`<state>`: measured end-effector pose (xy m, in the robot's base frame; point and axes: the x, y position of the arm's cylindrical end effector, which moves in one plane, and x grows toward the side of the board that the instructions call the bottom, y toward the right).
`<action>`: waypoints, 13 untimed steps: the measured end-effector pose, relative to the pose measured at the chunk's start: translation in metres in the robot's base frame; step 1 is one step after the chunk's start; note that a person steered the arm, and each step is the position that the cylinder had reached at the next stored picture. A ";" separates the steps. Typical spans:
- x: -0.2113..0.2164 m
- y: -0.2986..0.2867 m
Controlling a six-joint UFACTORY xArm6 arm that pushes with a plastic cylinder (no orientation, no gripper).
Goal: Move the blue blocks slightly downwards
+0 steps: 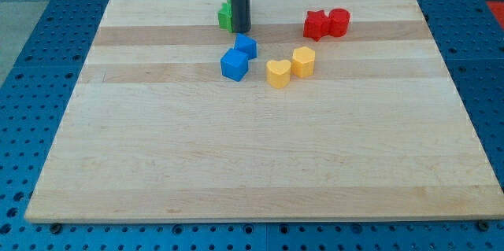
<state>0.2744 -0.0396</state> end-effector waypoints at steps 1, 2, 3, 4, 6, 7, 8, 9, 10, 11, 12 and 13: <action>-0.003 0.000; 0.004 0.000; 0.021 0.001; 0.040 0.001; 0.080 0.002; 0.098 0.004; 0.093 0.005; 0.089 0.025; 0.087 0.055; 0.085 0.060; 0.086 0.056; 0.100 0.051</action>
<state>0.3741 0.0109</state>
